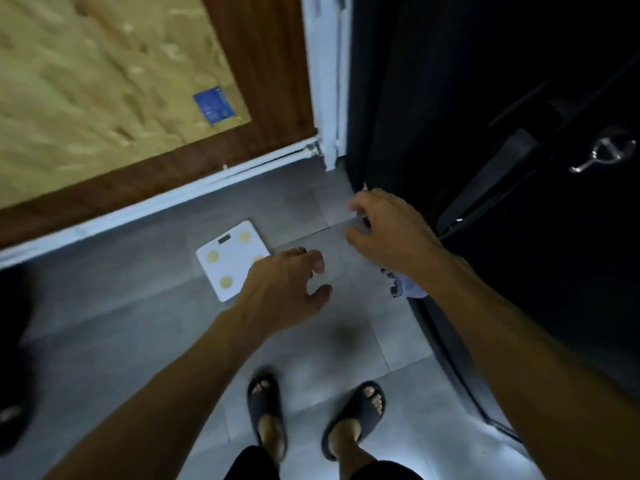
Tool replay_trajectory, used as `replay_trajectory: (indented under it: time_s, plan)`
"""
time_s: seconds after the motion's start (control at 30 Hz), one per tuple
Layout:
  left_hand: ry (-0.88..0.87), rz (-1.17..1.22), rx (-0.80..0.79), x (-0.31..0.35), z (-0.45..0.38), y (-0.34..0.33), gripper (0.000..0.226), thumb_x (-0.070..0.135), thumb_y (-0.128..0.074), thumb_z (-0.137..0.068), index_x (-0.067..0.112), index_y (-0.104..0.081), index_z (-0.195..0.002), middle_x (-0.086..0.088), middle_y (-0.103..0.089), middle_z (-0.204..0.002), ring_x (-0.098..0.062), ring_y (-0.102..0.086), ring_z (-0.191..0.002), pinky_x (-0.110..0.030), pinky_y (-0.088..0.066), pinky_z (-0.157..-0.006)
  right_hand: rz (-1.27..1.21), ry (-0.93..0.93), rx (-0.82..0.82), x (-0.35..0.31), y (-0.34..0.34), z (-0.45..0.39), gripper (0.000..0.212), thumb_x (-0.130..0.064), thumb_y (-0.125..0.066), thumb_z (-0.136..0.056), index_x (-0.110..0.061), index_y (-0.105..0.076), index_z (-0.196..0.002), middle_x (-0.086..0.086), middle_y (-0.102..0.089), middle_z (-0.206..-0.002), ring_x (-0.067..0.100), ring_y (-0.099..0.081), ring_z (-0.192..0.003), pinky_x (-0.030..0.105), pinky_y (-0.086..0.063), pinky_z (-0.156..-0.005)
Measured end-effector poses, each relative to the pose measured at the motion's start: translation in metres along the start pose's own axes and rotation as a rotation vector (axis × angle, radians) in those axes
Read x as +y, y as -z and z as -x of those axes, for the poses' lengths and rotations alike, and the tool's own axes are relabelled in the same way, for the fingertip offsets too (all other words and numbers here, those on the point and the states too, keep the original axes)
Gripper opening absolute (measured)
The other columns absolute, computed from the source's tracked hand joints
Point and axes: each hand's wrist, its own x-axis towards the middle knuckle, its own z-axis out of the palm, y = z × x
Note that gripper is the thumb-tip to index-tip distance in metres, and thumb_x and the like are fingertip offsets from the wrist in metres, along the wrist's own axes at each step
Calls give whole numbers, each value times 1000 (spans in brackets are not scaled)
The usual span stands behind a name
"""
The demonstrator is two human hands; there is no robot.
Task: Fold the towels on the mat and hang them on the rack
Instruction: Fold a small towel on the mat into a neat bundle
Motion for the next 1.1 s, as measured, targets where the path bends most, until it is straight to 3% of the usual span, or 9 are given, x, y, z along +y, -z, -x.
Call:
replay_trajectory:
  time_s: [0.17, 0.27, 0.43, 0.5, 0.63, 0.8, 1.1]
  plan:
    - [202, 54, 90, -3, 88, -3, 36, 49, -61, -86, 26, -61, -114, 8, -65, -107, -12, -62, -90, -22, -37, -68, 92, 184, -128, -56, -14, 29, 36, -29, -59, -91, -14, -54, -124, 3, -56, -122, 22, -53, -111, 41, -45, -94]
    - [289, 73, 131, 0, 144, -11, 38, 53, -59, -86, 27, -59, -113, 8, -65, -106, -12, -60, -86, -24, -42, -68, 162, 283, -183, -90, -27, 60, 39, -31, -60, -91, -14, -54, -125, 3, -57, -123, 23, -54, -112, 42, -45, -96]
    - [433, 115, 220, 21, 255, -41, 40, 56, -57, -85, 28, -58, -113, 7, -64, -104, -15, -62, -86, -28, -50, -71, 262, 449, -252, -141, -56, 140, 40, -29, -63, -90, -18, -53, -127, 2, -58, -126, 21, -56, -111, 31, -47, -89]
    - [496, 155, 236, 36, 302, -53, 40, 57, -57, -84, 28, -58, -113, 7, -64, -104, -16, -63, -88, -30, -50, -73, 297, 517, -287, -160, -66, 174, 42, -31, -62, -90, -18, -52, -129, 3, -57, -126, 22, -55, -112, 36, -48, -92]
    - [646, 237, 264, 71, 383, -78, 39, 54, -58, -83, 29, -58, -113, 9, -63, -105, -17, -63, -91, -27, -43, -71, 345, 625, -361, -190, -82, 236, 43, -35, -63, -89, -19, -53, -128, 3, -58, -124, 23, -54, -113, 43, -47, -94]
    - [873, 346, 339, 128, 480, -119, 38, 54, -58, -83, 30, -57, -112, 11, -62, -104, -17, -63, -92, -30, -49, -77, 392, 821, -479, -212, -107, 326, 43, -34, -62, -89, -18, -53, -127, 3, -57, -123, 23, -55, -113, 39, -45, -95]
    - [1230, 404, 489, 271, 597, -210, 37, 54, -58, -81, 29, -58, -108, 9, -63, -102, -20, -63, -89, -34, -51, -78, 386, 1185, -624, -201, -148, 494, 44, -36, -66, -85, -16, -56, -123, 4, -59, -119, 24, -58, -110, 41, -48, -94]
